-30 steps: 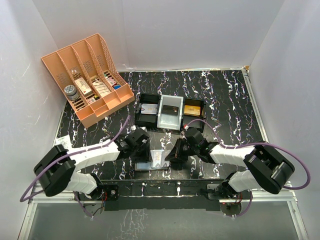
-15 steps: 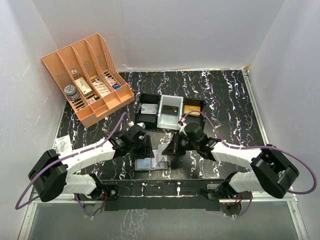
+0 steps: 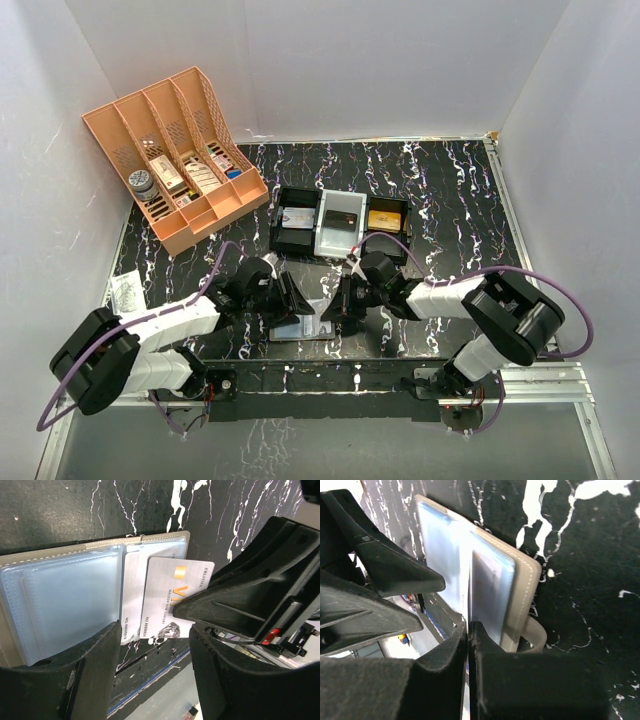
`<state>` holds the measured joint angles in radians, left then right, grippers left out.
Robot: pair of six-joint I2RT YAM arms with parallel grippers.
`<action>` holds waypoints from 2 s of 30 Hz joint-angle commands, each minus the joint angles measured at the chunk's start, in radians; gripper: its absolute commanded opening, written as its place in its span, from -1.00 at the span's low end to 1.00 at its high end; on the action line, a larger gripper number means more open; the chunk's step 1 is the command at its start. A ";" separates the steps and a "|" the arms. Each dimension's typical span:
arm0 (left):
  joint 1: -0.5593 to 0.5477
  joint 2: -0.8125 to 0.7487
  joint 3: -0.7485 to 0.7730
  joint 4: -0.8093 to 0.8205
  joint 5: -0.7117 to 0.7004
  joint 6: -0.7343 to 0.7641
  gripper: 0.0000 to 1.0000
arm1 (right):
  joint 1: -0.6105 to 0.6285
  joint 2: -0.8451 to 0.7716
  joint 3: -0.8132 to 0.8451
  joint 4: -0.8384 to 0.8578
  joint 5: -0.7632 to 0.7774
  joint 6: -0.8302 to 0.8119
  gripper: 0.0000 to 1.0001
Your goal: Take the credit cards out of the card holder
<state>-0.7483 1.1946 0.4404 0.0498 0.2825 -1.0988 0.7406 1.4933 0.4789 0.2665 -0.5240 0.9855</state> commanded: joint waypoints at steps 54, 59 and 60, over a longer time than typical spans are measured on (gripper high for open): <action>0.667 -0.152 0.464 -0.572 -0.274 0.607 0.97 | -0.055 -0.034 0.743 -0.338 0.426 -0.843 -1.00; 0.736 -0.172 0.396 -0.493 -0.175 0.690 0.97 | -0.038 0.052 0.789 -0.281 0.430 -1.017 -1.00; 0.736 -0.179 0.384 -0.488 -0.180 0.709 0.97 | -0.035 0.082 0.825 -0.310 0.448 -1.043 -1.00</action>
<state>-0.0174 1.0527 0.8543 -0.4831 -0.0036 -0.5003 0.6895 1.5154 1.1778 -0.0746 -0.1062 0.1337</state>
